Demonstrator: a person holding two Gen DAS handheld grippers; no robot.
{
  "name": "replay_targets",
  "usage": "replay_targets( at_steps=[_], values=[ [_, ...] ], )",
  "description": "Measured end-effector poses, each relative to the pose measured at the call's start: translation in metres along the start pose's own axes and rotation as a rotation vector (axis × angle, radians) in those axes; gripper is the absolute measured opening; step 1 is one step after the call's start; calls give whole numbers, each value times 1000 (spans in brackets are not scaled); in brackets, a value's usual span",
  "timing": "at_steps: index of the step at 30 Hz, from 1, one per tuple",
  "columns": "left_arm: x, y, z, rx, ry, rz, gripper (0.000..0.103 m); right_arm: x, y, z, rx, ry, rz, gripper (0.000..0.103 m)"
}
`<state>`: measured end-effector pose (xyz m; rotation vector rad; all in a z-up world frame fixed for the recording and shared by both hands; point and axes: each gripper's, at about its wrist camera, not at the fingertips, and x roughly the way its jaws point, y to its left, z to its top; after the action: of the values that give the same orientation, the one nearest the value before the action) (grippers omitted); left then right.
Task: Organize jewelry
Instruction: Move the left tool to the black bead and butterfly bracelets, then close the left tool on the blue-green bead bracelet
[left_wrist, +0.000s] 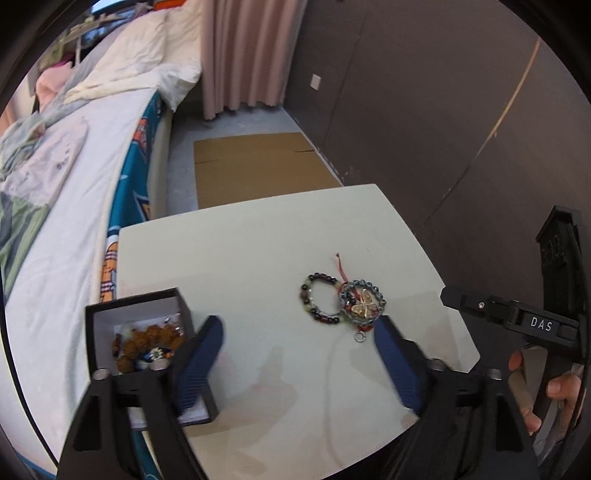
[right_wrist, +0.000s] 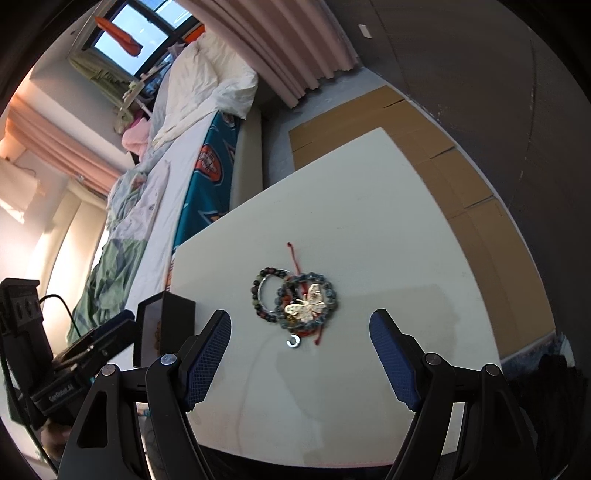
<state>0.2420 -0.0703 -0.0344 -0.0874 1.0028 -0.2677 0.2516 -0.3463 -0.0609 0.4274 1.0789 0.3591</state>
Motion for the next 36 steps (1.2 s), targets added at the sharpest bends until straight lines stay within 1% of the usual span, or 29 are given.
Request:
replay_targets(
  at_steps=[1, 3, 9, 12, 14, 16, 17, 19, 21, 23, 24, 25, 27, 29, 31, 36],
  values=[
    [3, -5, 1, 12, 4, -1, 92, -1, -2, 0, 2, -3, -2, 78],
    [7, -10, 3, 22, 13, -3, 94, -2, -7, -2, 1, -12, -5, 78],
    [26, -30, 7, 51, 55, -10, 94, -7, -28, -3, 36, -21, -9, 78],
    [36, -39, 9, 83, 75, 27, 94, -9, -37, -2, 49, -26, -10, 78],
    [42, -44, 9, 102, 84, 28, 92, -11, -43, -2, 58, -31, -11, 78],
    [47, -48, 10, 117, 93, 28, 82, -11, -47, -1, 64, -36, -7, 78],
    [49, -49, 10, 121, 99, 31, 79, -11, -48, -1, 66, -38, -5, 78],
    [57, -52, 11, 127, 114, 38, 67, -11, -52, 0, 66, -41, 1, 78],
    [64, -53, 11, 126, 131, 40, 62, -9, -55, 0, 67, -39, 10, 78],
    [71, -55, 11, 132, 140, 46, 61, -6, -59, 1, 68, -38, 19, 78],
    [75, -56, 11, 140, 140, 54, 59, -6, -59, 1, 68, -38, 22, 78],
    [77, -58, 10, 146, 141, 57, 54, -4, -62, 1, 72, -35, 27, 78],
    [85, -59, 10, 150, 158, 57, 49, -1, -64, 1, 80, -33, 37, 78],
    [93, -61, 9, 159, 176, 61, 47, 0, -65, 1, 84, -34, 47, 78],
    [99, -61, 8, 166, 187, 69, 41, 2, -66, 1, 81, -37, 52, 78],
    [115, -60, 8, 164, 210, 63, 37, 7, -68, -1, 72, -28, 50, 78]
  ],
)
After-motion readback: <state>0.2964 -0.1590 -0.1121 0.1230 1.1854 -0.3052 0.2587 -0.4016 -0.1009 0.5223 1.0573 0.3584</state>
